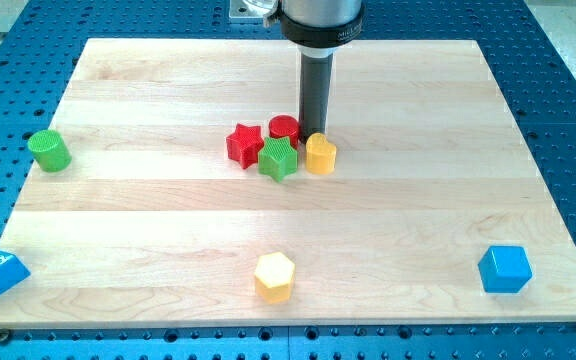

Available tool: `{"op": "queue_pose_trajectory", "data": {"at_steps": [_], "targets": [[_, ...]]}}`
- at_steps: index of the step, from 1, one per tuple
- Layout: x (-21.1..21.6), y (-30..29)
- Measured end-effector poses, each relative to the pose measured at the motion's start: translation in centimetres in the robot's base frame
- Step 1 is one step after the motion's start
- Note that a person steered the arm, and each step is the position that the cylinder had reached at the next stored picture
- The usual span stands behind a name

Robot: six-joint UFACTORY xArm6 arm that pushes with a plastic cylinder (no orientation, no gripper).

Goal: Push the yellow heart into the green star

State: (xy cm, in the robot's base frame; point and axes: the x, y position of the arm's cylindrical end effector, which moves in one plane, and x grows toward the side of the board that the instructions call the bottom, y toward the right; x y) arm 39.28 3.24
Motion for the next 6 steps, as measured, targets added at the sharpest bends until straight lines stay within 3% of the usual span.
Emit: {"op": "queue_pose_trajectory", "data": {"at_steps": [2,3,4,5,6], "targets": [[1.0,-0.6],[0.7,4.7],[3.3,7.2],[5.9,4.6],[5.6,1.6]]}}
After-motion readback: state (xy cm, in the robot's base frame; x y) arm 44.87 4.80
